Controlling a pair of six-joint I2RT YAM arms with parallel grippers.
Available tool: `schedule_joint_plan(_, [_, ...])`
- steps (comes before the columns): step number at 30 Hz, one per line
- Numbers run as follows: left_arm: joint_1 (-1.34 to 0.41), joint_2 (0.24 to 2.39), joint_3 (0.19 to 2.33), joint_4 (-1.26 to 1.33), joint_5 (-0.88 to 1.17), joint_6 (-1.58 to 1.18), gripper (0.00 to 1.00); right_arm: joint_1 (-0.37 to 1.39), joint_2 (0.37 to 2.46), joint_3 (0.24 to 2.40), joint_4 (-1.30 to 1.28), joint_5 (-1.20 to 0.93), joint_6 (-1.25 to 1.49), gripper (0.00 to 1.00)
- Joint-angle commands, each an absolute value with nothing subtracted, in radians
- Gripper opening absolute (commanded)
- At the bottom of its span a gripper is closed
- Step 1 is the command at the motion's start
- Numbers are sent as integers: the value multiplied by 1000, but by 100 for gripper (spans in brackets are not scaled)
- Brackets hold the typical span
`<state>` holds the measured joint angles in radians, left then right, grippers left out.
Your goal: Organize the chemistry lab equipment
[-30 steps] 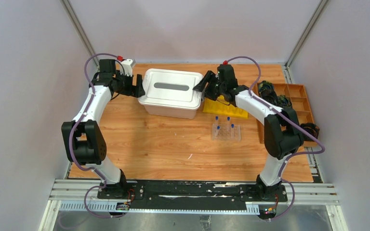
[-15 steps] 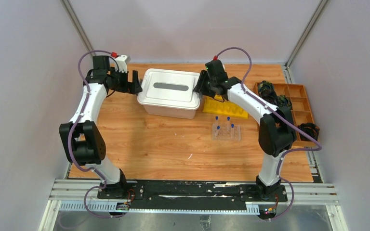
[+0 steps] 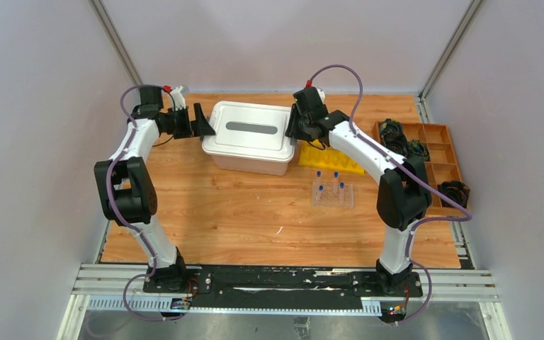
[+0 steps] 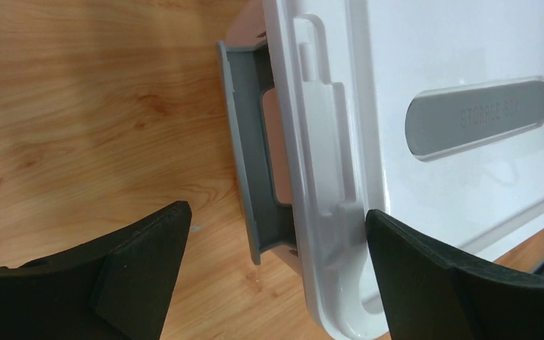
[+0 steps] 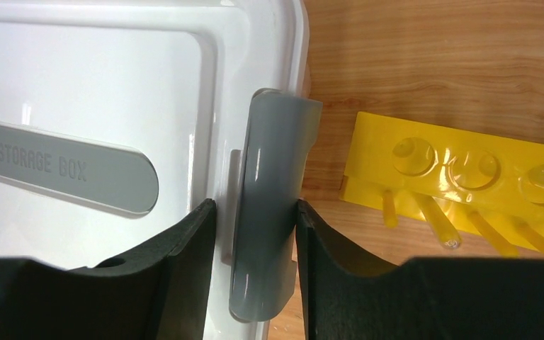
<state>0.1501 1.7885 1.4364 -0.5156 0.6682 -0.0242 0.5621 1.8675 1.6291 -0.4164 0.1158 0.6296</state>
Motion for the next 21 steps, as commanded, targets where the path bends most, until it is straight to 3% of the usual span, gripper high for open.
schedule_joint_plan(1, [155, 1814, 1457, -458, 773, -90, 100, 578, 1896, 1671, -470, 157, 543, 37])
schedule_joint_plan(6, [155, 1817, 1433, -394, 824, -134, 99, 578, 1948, 1726, -481, 81, 500, 34])
schedule_joint_plan(10, [154, 1812, 1402, -331, 848, -191, 80, 578, 1980, 1762, -492, 40, 478, 31])
schedule_joint_plan(21, [139, 1745, 1373, -353, 767, -98, 60, 578, 2001, 1777, -506, 21, 456, 26])
